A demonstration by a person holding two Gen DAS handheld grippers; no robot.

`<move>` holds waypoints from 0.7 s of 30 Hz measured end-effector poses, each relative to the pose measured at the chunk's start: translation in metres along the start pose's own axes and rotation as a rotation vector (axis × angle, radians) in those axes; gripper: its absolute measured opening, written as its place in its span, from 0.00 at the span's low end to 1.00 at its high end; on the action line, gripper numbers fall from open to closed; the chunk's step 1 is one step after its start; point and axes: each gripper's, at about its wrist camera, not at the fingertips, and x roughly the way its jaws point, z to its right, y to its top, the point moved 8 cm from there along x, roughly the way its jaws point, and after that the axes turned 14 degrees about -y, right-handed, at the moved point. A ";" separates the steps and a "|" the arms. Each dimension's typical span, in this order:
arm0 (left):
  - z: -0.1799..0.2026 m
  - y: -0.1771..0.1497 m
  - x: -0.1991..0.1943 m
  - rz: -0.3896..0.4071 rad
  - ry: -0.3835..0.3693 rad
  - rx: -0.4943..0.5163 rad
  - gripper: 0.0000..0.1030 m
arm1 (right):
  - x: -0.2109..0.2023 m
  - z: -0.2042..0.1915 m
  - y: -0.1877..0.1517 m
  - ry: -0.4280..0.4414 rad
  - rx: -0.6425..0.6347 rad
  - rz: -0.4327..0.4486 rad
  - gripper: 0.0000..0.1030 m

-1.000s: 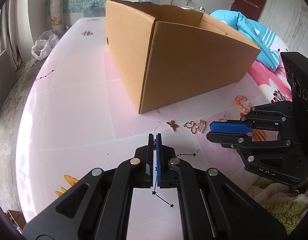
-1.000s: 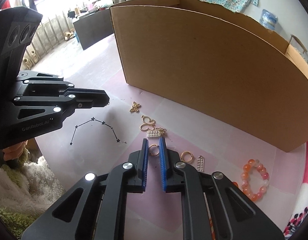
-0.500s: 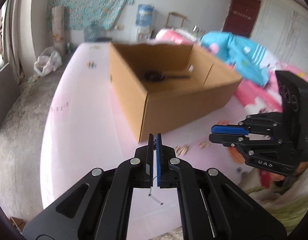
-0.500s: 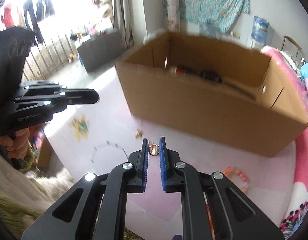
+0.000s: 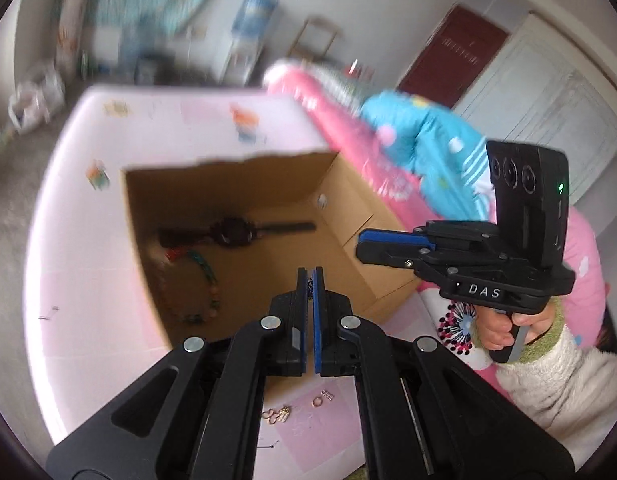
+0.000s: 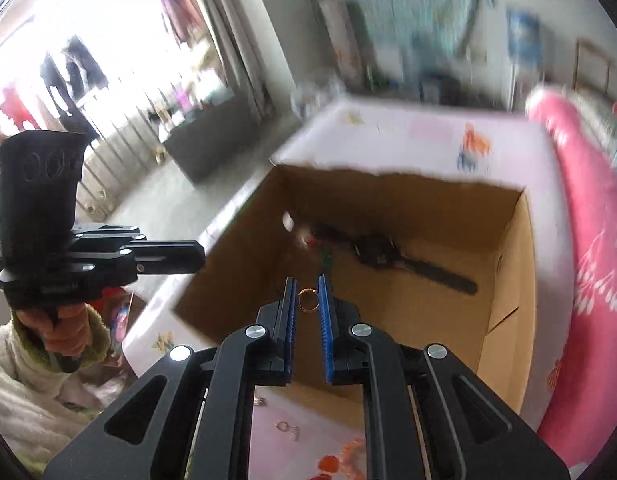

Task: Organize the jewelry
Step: 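Carry both held charms over the box and open both tools inside it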

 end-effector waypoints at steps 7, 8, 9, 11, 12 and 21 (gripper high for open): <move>-0.052 -0.004 0.083 -0.179 0.011 -0.229 0.02 | 0.085 0.032 -0.011 -0.032 0.010 -0.287 0.11; -0.059 -0.007 0.085 -0.188 0.025 -0.254 0.02 | 0.091 0.035 -0.015 -0.048 0.012 -0.301 0.11; -0.064 -0.007 0.090 -0.196 0.041 -0.270 0.02 | 0.097 0.039 -0.017 -0.058 0.015 -0.324 0.11; -0.072 -0.010 0.099 -0.214 0.067 -0.299 0.02 | 0.104 0.044 -0.018 -0.062 0.033 -0.345 0.11; -0.073 -0.010 0.103 -0.223 0.069 -0.306 0.02 | 0.106 0.048 -0.018 -0.063 0.043 -0.352 0.11; -0.076 -0.003 0.114 -0.221 0.109 -0.297 0.11 | 0.109 0.067 -0.013 -0.069 0.134 -0.308 0.12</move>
